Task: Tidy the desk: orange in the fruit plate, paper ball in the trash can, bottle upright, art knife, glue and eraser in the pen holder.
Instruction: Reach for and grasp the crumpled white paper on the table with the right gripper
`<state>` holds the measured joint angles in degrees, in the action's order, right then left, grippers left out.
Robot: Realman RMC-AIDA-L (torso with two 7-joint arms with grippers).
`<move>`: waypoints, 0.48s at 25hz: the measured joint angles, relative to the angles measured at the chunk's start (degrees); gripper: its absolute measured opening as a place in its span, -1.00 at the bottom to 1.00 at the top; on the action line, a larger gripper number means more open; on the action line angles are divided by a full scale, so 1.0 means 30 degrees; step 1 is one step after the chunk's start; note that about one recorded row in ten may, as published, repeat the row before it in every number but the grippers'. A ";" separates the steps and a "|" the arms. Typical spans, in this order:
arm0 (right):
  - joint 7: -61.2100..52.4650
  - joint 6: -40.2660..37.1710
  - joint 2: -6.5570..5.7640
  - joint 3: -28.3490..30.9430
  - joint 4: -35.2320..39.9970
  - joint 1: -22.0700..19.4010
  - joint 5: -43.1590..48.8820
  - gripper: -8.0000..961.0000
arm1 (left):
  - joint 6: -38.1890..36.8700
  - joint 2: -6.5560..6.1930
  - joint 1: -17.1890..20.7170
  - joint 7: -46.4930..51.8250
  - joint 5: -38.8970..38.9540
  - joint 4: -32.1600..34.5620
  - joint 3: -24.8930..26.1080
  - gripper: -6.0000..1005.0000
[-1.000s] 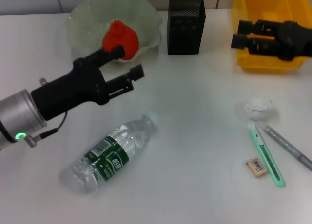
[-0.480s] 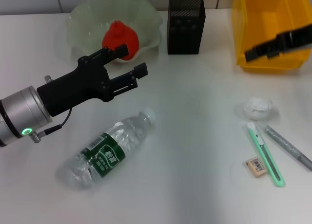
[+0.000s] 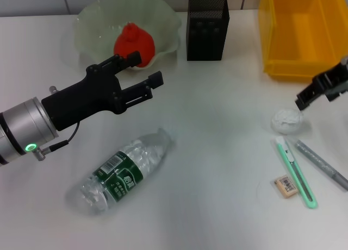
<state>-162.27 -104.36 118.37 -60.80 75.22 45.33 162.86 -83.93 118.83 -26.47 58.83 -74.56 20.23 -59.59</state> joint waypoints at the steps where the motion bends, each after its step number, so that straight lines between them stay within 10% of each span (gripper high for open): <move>1: -0.0004 0.0101 0.0044 -0.0043 -0.0346 0.0112 0.0345 0.49 | 0.0094 0.0000 0.0001 -0.0004 0.0005 -0.0006 0.0001 0.56; 12: 0.0353 0.3433 0.0221 -0.0349 -0.4402 0.0668 0.0814 0.50 | 0.0570 -0.0020 -0.0342 -0.0006 0.0012 -0.0008 0.0000 0.56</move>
<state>-161.21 -94.06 119.04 -61.85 62.02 47.34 165.31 -82.22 118.77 -27.49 58.81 -74.52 20.21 -59.59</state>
